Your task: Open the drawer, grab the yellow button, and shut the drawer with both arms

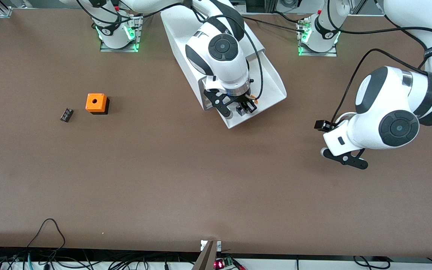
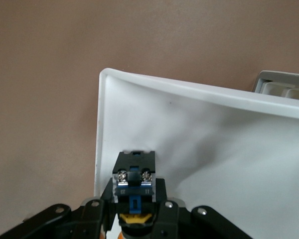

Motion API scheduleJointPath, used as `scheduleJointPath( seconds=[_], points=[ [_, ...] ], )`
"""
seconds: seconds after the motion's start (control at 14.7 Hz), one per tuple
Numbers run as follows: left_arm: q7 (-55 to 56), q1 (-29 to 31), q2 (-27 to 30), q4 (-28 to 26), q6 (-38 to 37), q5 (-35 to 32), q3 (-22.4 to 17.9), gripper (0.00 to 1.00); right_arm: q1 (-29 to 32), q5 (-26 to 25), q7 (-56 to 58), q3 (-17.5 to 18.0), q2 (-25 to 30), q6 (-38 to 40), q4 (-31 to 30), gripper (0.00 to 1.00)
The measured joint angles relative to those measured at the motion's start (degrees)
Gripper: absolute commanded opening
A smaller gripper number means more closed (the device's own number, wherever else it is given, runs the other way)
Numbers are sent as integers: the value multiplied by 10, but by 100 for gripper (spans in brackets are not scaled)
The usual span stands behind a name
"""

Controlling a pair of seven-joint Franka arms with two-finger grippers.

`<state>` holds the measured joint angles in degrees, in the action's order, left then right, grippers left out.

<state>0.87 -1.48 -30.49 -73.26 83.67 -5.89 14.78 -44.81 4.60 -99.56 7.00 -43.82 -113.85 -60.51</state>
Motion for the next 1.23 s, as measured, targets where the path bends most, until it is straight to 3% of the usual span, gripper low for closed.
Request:
scheduleJointPath(
  seconds=[0.34, 0.61, 0.88, 1.23],
  points=[
    [134, 14, -19, -7, 12, 35, 0, 100, 30, 0, 87, -4, 20, 63, 65, 0],
    [283, 9, -20, -52, 83, 63, 7, 100, 115, 0, 333, -12, 52, 169, 72, 0],
    [411, -39, 19, -128, 203, 62, 15, 100, 215, -1, 570, -15, 59, 236, 69, 0],
    [551, -125, 66, -212, 266, 47, 17, 100, 266, -1, 804, -85, 57, 232, 22, 0]
  ],
)
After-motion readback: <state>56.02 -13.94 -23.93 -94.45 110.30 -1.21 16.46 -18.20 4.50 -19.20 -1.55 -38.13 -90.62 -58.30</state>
